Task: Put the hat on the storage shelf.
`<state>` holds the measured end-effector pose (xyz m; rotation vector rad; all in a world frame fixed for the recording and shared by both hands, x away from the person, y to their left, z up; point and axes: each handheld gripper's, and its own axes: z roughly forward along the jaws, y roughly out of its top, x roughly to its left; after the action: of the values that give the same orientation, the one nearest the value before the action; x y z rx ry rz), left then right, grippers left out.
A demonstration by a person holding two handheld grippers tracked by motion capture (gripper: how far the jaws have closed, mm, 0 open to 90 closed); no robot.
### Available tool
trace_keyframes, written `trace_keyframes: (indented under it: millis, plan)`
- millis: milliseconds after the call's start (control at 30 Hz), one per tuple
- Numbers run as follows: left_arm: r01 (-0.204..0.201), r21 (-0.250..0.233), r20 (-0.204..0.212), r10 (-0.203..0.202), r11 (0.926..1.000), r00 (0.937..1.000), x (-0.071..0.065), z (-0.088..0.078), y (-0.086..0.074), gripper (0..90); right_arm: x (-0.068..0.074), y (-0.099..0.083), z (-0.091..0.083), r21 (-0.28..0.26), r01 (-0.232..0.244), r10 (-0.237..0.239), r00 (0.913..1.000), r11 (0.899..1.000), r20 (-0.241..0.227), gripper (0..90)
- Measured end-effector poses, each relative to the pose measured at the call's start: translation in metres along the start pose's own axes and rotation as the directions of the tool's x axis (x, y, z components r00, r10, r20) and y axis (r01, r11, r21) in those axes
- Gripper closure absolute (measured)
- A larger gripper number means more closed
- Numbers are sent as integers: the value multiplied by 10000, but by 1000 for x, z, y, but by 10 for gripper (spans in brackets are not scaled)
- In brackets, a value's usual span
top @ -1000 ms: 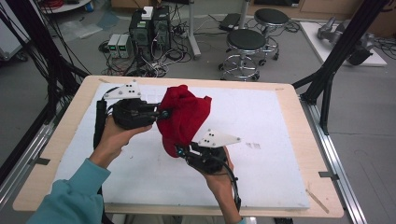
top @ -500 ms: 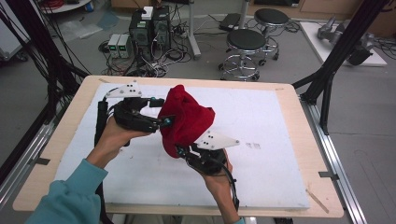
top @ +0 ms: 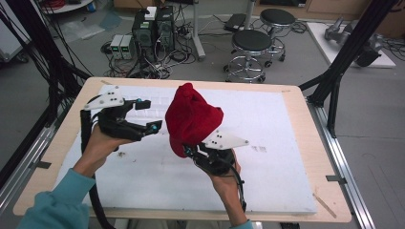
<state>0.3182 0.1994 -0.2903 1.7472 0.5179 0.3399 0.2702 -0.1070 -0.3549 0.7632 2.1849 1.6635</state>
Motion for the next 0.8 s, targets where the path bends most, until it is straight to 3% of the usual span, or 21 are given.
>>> trace_keyframes:
  millis: [133, 233, 333, 500, 667, 800]
  plan:
    - [-36, -166, -216, 32, 9999, 9998, 1, -22, -16, 162, -7, 7, 1, -111, 82, -79, 9998, 9999, 203, 847]
    - [-440, -10, -476, 439, 9990, 9979, 1, -37, -29, 163, -12, 13, 3, -143, 170, -164, 9991, 9998, 379, 846]
    - [-442, -7, -570, 441, 9990, 9974, 3, -50, -45, 169, -17, 19, 6, -139, 244, -236, 9981, 9996, 562, 846]
    - [390, 113, -953, -378, 9992, 9947, 8, -61, -77, 161, -28, 31, 16, -104, 302, -293, 9965, 9995, 781, 846]
    - [651, -503, -1422, -716, 9966, 9873, 11, -68, -108, 163, -41, 42, 27, 107, 355, -365, 9931, 9993, 1115, 846]
    - [634, -682, -1826, -749, 9957, 9803, 13, -72, -127, 163, -53, 48, 37, 207, 308, -334, 9897, 9993, 1391, 846]
